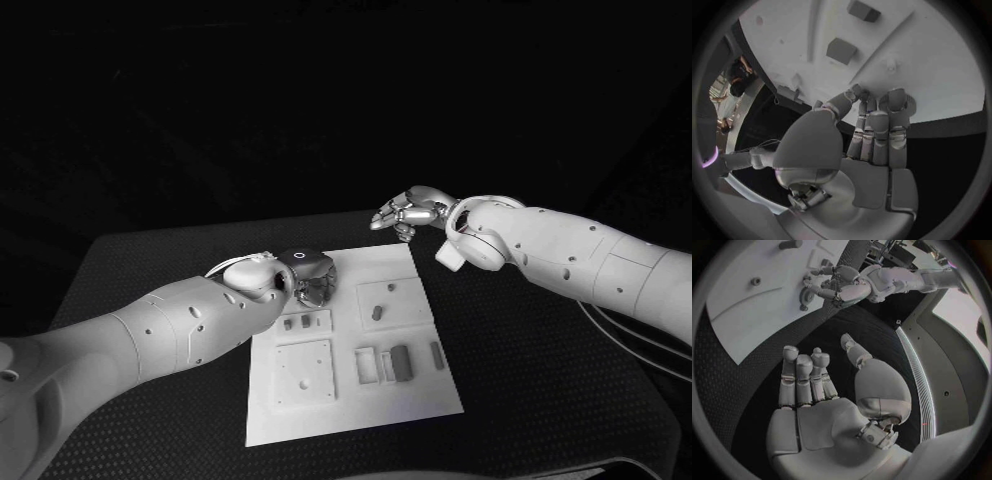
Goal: Assemble the parts on the task board
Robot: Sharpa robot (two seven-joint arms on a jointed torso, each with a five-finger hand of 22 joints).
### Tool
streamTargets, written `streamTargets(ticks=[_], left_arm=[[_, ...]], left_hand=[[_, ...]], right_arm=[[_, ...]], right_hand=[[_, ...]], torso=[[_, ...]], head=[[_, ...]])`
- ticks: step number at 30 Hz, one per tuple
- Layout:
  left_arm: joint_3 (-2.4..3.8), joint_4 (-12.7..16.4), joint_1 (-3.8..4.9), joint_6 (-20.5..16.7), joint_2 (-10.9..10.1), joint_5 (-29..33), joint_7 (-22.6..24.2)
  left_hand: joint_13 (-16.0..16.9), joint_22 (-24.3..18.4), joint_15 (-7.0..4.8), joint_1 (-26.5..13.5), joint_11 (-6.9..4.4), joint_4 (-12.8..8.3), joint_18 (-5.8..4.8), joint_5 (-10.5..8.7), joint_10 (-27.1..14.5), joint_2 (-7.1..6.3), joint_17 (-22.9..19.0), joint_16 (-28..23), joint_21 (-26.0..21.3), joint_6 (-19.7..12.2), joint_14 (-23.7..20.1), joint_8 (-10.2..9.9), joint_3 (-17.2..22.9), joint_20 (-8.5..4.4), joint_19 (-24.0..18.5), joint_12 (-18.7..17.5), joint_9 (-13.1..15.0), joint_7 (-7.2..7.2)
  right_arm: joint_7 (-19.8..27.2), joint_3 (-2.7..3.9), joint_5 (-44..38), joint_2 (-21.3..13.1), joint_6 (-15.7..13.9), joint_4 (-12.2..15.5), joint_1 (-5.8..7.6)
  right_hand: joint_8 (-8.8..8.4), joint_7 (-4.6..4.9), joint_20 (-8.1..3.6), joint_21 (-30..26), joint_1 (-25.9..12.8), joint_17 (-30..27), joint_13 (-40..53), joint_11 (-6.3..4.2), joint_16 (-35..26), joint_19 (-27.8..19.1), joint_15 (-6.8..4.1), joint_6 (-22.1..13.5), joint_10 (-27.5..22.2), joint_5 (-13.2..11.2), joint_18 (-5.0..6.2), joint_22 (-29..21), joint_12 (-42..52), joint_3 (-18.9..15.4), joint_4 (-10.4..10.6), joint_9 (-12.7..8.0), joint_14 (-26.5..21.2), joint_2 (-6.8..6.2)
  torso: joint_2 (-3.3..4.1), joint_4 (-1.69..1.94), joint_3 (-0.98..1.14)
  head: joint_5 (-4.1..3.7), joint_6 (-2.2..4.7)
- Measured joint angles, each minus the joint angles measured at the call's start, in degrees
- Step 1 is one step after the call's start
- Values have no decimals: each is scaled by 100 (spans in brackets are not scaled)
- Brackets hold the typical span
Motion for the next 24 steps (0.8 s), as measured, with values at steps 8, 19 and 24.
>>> streamTargets(ticks=[8,19,24], left_arm=[[6,-37,-27,31,26,1,5],[13,-100,-37,35,57,4,35],[20,-113,-44,36,65,5,38]], left_hand=[[6,-1,-4,-25,12,0,0,0,12,25,3,0,0,17,5,0,0,-4,21,0,-5,1],[6,-1,-20,-3,-1,-1,0,0,41,94,4,-1,0,35,20,0,33,-3,21,-6,-11,6],[3,-2,-29,-33,-13,-1,0,0,96,124,9,-1,0,49,29,0,33,-3,21,-21,-11,11]], right_arm=[[-1,0,0,6,-2,1,0],[-1,0,0,20,-2,-3,0],[-1,0,0,20,-2,-1,0]], right_hand=[[0,14,0,0,0,-1,0,0,0,0,1,15,0,0,0,0,0,0,0,0,0,0],[0,14,1,0,0,0,-5,0,0,-1,7,16,1,0,1,0,0,0,0,0,-5,0],[0,7,1,0,0,0,-5,0,0,-1,-3,22,1,0,1,0,0,0,0,0,20,0]], torso=[[4,0,-1],[3,4,-2],[3,3,-2]], head=[[-13,-16],[-16,-37],[-22,-48]])
